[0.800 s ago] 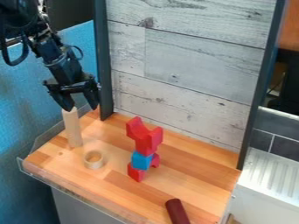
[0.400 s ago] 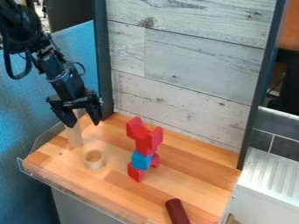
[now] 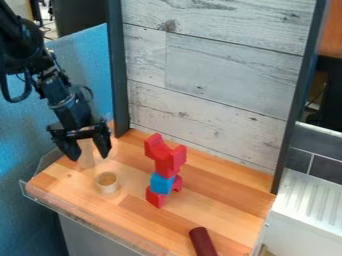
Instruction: Put the ring through the cylinder
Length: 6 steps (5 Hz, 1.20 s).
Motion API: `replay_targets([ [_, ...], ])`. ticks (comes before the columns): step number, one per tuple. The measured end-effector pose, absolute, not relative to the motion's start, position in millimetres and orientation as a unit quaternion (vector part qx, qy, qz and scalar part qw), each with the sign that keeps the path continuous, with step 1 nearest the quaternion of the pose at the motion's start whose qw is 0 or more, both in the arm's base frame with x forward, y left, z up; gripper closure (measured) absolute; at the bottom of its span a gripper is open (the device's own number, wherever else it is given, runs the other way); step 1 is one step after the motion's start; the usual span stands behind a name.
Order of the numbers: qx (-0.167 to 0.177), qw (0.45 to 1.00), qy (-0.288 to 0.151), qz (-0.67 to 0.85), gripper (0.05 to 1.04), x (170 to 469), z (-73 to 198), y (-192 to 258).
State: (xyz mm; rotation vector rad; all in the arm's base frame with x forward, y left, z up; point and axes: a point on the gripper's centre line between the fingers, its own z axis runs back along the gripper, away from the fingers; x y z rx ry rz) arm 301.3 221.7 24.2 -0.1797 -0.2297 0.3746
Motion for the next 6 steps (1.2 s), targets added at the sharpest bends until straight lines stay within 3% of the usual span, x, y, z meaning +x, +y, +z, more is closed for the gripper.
replay_targets([
  [1, -0.057, 0.977, -0.109, 0.175, 0.083, 299.3, 14.2, 216.8],
  [3, -0.042, 0.974, -0.144, 0.170, 0.083, 311.2, 8.7, 211.2],
  [6, -0.021, 0.980, -0.114, 0.160, 0.083, 318.5, -20.8, 207.2],
])
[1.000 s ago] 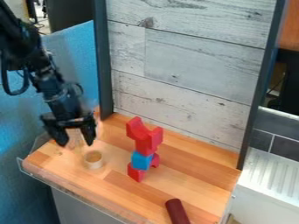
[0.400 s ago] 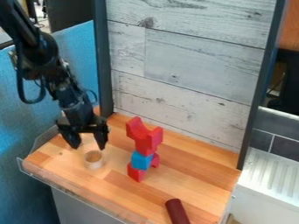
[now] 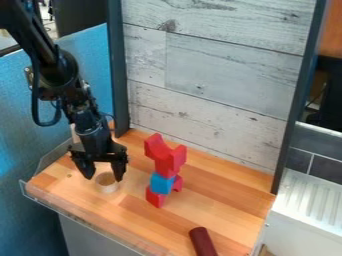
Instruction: Put the ring through the cylinder
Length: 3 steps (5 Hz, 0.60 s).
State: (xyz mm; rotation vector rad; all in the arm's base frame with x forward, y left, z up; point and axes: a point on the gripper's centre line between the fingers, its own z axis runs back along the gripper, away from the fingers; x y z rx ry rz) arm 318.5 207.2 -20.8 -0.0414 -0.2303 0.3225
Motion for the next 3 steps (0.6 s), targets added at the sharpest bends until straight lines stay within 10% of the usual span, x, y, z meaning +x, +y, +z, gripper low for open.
replay_targets([
  [3, 0.002, 0.983, -0.102, 0.153, 0.083, 321.3, -40.9, 206.3],
])
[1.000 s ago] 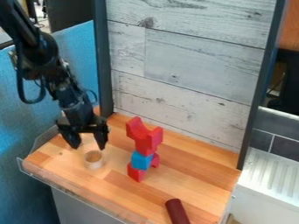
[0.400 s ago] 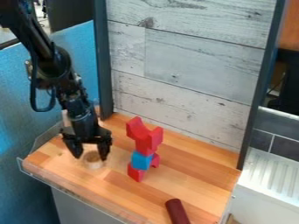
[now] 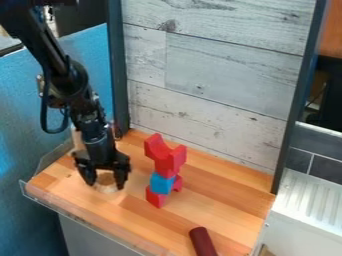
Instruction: Put the ring through the cylinder
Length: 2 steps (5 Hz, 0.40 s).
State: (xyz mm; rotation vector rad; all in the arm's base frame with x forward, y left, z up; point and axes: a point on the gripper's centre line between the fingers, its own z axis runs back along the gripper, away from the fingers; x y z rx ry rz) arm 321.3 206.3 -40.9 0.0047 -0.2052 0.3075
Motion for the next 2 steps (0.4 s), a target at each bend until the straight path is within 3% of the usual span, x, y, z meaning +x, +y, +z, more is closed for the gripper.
replay_targets([
  [2, 0.019, 0.982, -0.105, 0.155, 0.140, 326.6, -48.4, 208.7],
])
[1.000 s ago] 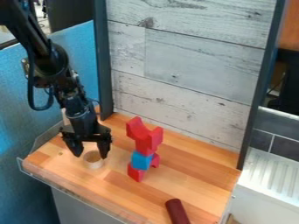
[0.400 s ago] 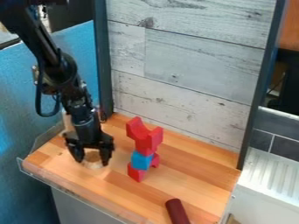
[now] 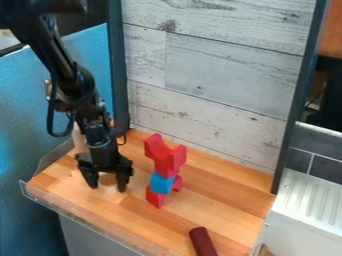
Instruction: Put the ring through the cylinder
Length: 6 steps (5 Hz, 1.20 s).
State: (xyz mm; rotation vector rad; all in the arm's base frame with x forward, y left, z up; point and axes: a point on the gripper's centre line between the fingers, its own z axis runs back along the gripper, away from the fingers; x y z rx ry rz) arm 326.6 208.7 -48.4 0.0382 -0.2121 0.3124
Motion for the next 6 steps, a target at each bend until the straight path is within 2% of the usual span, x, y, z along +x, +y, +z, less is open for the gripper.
replay_targets([
  [1, 0.002, 0.981, -0.111, 0.162, 0.296, 326.9, -47.7, 207.0],
  [2, -0.047, 0.976, -0.103, 0.184, 0.296, 317.1, -30.9, 204.2],
  [3, -0.079, 0.966, -0.120, 0.214, 0.296, 309.6, 8.3, 212.6],
  [4, -0.114, 0.955, -0.124, 0.243, 0.296, 305.0, 29.3, 221.1],
  [5, -0.119, 0.943, -0.143, 0.276, 0.296, 302.8, 51.7, 240.0],
  [6, -0.105, 0.933, -0.162, 0.302, 0.296, 306.3, 59.0, 254.2],
])
